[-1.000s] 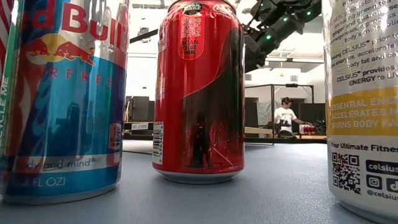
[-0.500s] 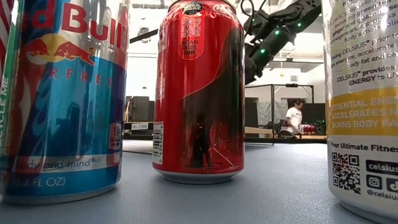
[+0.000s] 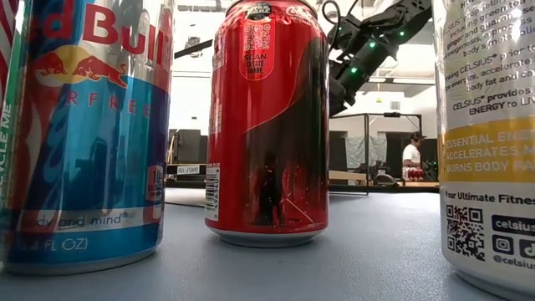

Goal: Place canned beverage on shelf
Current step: Put right blue soda can on the shelf aligned with the other blue soda can

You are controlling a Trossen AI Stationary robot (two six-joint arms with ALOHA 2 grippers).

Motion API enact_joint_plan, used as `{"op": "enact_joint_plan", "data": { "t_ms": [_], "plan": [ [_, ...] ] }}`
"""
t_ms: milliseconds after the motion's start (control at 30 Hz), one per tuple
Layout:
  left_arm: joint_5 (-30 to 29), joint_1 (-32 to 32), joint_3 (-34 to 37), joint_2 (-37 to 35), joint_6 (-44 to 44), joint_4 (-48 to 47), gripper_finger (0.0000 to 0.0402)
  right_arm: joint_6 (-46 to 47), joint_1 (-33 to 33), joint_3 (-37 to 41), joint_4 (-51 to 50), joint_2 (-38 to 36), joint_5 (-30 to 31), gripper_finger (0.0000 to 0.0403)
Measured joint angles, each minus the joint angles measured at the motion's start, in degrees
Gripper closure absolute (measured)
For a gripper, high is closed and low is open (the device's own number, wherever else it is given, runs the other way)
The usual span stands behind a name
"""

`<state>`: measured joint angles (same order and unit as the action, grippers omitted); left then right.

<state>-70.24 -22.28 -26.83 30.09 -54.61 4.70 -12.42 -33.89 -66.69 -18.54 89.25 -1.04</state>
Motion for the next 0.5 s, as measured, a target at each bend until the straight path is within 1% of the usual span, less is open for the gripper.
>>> {"op": "enact_joint_plan", "data": {
  "t_ms": [100, 167, 233, 400, 500],
  "plan": [
    [0.0, 0.0, 0.0, 0.0, -0.3, -0.3, 0.0207, 0.6, 0.1, 0.0, -1.1, -0.2, 0.1, 0.0207],
    [0.0, 0.0, 0.0, 0.0, -0.6, -0.6, 0.0207, 1.5, 0.1, 0.0, -1.6, -0.5, 0.2, 0.0214],
    [0.0, 0.0, 0.0, 0.0, -1.2, -1.2, 0.0207, 2.8, 0.3, 0.0, -1.8, -0.6, 0.3, 0.0212],
    [0.0, 0.0, 0.0, 0.0, -1.9, -1.5, 0.0207, 5.9, 1.0, 0.0, -2.8, -1.3, 0.5, 0.0189],
    [0.0, 0.0, 0.0, 0.0, -1.9, -1.5, 0.0207, 8.8, 1.6, 0.1, -3.1, -1.8, 1.0, 0.0188]
  ]
}}
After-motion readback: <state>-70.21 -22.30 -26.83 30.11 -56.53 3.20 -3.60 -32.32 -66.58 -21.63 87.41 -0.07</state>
